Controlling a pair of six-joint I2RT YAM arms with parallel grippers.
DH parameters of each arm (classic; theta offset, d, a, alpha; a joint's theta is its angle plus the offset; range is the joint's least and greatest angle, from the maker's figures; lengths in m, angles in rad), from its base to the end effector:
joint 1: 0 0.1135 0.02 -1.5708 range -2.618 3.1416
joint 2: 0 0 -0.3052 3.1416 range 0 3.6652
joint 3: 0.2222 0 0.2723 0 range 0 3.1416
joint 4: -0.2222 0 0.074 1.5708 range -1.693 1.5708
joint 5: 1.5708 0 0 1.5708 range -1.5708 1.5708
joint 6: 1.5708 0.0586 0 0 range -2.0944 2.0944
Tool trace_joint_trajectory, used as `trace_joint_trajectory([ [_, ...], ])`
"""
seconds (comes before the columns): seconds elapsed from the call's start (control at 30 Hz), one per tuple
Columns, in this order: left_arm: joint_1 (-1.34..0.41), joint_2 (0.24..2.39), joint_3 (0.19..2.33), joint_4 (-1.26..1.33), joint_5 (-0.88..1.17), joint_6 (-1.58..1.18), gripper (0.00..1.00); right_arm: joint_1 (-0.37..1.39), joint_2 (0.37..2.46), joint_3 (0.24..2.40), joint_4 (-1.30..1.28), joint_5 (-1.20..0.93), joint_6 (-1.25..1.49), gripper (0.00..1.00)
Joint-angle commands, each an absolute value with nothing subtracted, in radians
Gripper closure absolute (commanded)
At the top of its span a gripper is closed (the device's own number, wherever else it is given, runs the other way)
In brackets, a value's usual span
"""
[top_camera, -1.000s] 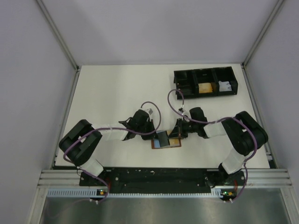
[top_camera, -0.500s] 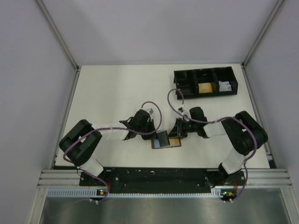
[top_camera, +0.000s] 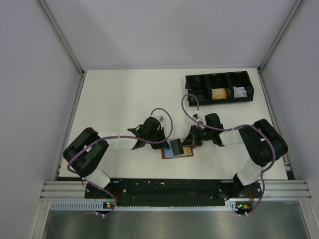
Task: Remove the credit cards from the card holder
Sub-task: Remove the credit card from the card holder.
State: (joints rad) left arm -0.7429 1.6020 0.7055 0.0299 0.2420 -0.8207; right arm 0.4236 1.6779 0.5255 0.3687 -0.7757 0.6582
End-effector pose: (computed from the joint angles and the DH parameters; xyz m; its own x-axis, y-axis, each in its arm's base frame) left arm 0.2313 -0.2315 0.1488 -0.9467 -0.0949 -0.3077 0.1149 0.7931 -0.5982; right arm 0.2543 0.1597 0.1169 -0.9652 0.0439 -0.2580 -0.1962 0.5311 0.8243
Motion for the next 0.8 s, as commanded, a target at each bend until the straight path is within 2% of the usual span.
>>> trace_joint_trajectory([
  [0.0, -0.741, 1.638, 0.698, -0.104, 0.144, -0.782, 1.0, 0.387, 1.618, 0.54, 0.288, -0.75, 0.569, 1.0],
  [0.17, -0.741, 1.635, 0.699, -0.104, 0.144, -0.779, 1.0, 0.387, 1.628, 0.543, 0.31, -0.773, 0.584, 1.0],
  [0.33, -0.741, 1.631, 0.698, -0.098, 0.15, -0.779, 1.0, 0.402, 1.657, 0.552, 0.362, -0.811, 0.618, 0.8],
  [0.47, -0.741, 1.631, 0.699, -0.091, 0.153, -0.782, 1.0, 0.416, 1.69, 0.568, 0.39, -0.811, 0.633, 0.77],
  [0.6, -0.741, 1.626, 0.695, -0.087, 0.153, -0.781, 1.0, 0.419, 1.716, 0.575, 0.408, -0.822, 0.643, 0.79],
  [0.77, -0.741, 1.62, 0.689, -0.084, 0.149, -0.784, 1.0, 0.413, 1.706, 0.583, 0.376, -0.818, 0.621, 1.0],
])
